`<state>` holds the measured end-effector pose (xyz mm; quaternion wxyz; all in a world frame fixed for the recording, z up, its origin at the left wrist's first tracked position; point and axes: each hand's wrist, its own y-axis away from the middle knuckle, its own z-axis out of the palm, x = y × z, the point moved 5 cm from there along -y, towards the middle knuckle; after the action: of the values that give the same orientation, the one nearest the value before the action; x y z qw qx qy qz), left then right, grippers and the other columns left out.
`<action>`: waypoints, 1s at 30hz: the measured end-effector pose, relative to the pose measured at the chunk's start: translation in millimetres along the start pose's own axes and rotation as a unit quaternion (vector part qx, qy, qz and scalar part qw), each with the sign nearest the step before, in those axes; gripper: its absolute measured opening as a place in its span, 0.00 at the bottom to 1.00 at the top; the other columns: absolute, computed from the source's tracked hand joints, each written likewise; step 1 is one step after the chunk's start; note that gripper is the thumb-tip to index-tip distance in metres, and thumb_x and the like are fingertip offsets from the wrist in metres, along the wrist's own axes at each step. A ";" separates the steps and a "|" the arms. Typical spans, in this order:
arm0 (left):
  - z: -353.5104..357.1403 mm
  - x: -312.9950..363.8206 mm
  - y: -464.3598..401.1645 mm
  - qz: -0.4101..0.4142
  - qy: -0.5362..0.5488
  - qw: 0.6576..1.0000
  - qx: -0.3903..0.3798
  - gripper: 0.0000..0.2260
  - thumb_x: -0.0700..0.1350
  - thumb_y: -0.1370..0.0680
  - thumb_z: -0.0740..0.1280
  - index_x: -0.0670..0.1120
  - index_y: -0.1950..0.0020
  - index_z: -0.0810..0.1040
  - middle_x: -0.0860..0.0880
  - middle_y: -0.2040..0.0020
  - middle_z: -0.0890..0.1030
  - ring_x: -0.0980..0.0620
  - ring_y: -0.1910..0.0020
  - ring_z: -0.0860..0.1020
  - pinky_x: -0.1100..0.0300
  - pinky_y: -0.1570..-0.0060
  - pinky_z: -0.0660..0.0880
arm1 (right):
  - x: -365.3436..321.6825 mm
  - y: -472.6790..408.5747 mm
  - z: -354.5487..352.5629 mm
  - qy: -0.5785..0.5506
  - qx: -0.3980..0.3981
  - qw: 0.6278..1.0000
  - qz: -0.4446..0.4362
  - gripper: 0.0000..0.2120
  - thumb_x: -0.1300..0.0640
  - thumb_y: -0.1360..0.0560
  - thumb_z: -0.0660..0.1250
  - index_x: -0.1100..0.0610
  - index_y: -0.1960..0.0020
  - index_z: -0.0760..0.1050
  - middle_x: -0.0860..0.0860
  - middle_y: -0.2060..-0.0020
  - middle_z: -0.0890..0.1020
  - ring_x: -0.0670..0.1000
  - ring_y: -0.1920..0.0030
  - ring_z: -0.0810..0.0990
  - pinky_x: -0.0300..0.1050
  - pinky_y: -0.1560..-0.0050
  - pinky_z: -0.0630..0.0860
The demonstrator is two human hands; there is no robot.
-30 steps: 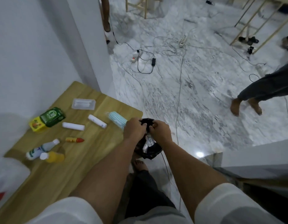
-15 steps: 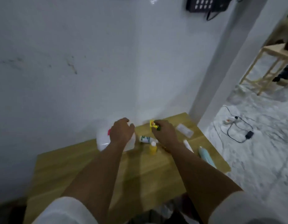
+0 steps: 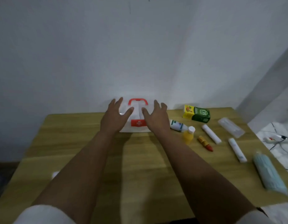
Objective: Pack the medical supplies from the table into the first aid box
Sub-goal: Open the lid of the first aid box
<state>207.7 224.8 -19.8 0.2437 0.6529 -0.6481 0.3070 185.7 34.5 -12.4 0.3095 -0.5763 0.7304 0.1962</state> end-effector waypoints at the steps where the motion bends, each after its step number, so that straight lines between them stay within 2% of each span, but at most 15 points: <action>1: 0.9 -1.6 3.7 0.009 -0.001 1.000 0.018 0.37 0.71 0.25 0.61 0.58 0.19 0.62 0.51 0.17 0.59 0.49 0.20 0.61 0.47 0.27 0.62 | 0.8 0.3 -0.6 0.001 -0.004 1.000 -0.006 0.37 0.38 0.21 0.62 0.56 0.19 0.57 0.61 0.21 0.55 0.64 0.24 0.65 0.56 0.28 0.67; 5: -3.8 0.4 38.4 0.035 0.001 0.999 0.030 0.35 0.68 0.23 0.64 0.53 0.20 0.65 0.49 0.19 0.64 0.48 0.21 0.62 0.47 0.26 0.61 | 6.8 32.7 -12.4 0.001 -0.021 1.000 -0.018 0.38 0.37 0.21 0.62 0.56 0.19 0.58 0.61 0.22 0.58 0.63 0.26 0.67 0.54 0.30 0.68; 10: -14.6 7.4 119.5 0.045 0.025 0.998 0.024 0.35 0.67 0.24 0.67 0.53 0.21 0.67 0.49 0.20 0.66 0.47 0.22 0.64 0.49 0.27 0.62 | 17.0 110.9 -36.7 0.019 -0.032 0.999 -0.033 0.37 0.36 0.20 0.60 0.57 0.20 0.58 0.62 0.22 0.58 0.63 0.26 0.68 0.56 0.31 0.69; 15: -21.1 10.1 182.2 0.062 -0.004 0.998 0.010 0.37 0.69 0.25 0.66 0.52 0.20 0.66 0.48 0.20 0.65 0.46 0.22 0.64 0.48 0.27 0.62 | 32.0 180.7 -50.7 0.100 0.010 0.993 -0.056 0.36 0.33 0.20 0.55 0.54 0.20 0.59 0.60 0.22 0.62 0.62 0.24 0.64 0.57 0.30 0.68; 16: -22.1 8.3 192.7 0.067 0.004 0.998 0.013 0.39 0.70 0.26 0.66 0.51 0.20 0.66 0.48 0.20 0.65 0.46 0.22 0.64 0.48 0.26 0.62 | 32.7 192.0 -52.7 0.101 0.034 0.990 -0.093 0.34 0.34 0.20 0.56 0.53 0.21 0.61 0.60 0.22 0.63 0.61 0.23 0.63 0.58 0.29 0.66; 18: -24.4 2.0 210.3 0.076 0.040 0.996 0.029 0.40 0.69 0.27 0.68 0.51 0.20 0.65 0.49 0.20 0.65 0.47 0.23 0.64 0.49 0.26 0.63 | 26.3 213.3 -57.2 0.097 0.102 0.961 -0.236 0.31 0.36 0.22 0.61 0.51 0.25 0.69 0.57 0.24 0.68 0.59 0.24 0.65 0.58 0.27 0.67; 20: -24.5 -5.8 222.0 0.091 0.065 0.993 0.026 0.36 0.62 0.24 0.70 0.52 0.20 0.63 0.50 0.19 0.63 0.48 0.21 0.62 0.48 0.25 0.62 | 25.0 229.7 -49.6 0.138 0.100 0.918 -0.358 0.30 0.35 0.25 0.66 0.49 0.28 0.72 0.53 0.28 0.73 0.56 0.27 0.69 0.63 0.28 0.66; 22: -18.8 -14.6 229.0 0.111 0.064 0.992 -0.016 0.35 0.50 0.22 0.71 0.55 0.18 0.58 0.51 0.17 0.57 0.49 0.19 0.57 0.47 0.25 0.62 | 33.2 236.4 -32.9 0.216 0.060 0.897 -0.380 0.35 0.35 0.29 0.70 0.46 0.26 0.68 0.51 0.27 0.71 0.55 0.25 0.67 0.69 0.26 0.59; 24: -14.0 -21.4 231.2 0.113 0.054 0.991 -0.047 0.43 0.45 0.27 0.73 0.58 0.18 0.53 0.53 0.17 0.52 0.49 0.19 0.55 0.46 0.26 0.65 | 37.5 235.4 -25.4 0.243 0.078 0.889 -0.381 0.35 0.41 0.30 0.73 0.46 0.26 0.67 0.51 0.28 0.72 0.55 0.25 0.67 0.71 0.27 0.58; 28: -9.5 -24.3 229.1 0.130 0.032 0.991 -0.003 0.50 0.57 0.32 0.80 0.58 0.18 0.53 0.53 0.17 0.52 0.49 0.21 0.59 0.45 0.31 0.68 | 38.9 230.8 -26.7 0.237 0.115 0.867 -0.422 0.29 0.41 0.25 0.66 0.46 0.26 0.69 0.52 0.28 0.74 0.57 0.26 0.69 0.70 0.28 0.60; 30: -7.2 -25.0 228.3 0.137 0.035 0.989 0.029 0.48 0.57 0.32 0.80 0.58 0.19 0.55 0.52 0.17 0.55 0.48 0.22 0.61 0.45 0.33 0.71 | 42.5 225.2 -29.4 0.214 0.122 0.860 -0.448 0.25 0.44 0.22 0.63 0.46 0.26 0.71 0.52 0.28 0.75 0.57 0.26 0.70 0.68 0.27 0.61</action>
<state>-19.6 238.0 -51.0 0.2026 0.5533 -0.7134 0.3793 -44.1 43.2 -35.5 0.2682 -0.8266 0.4600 -0.1821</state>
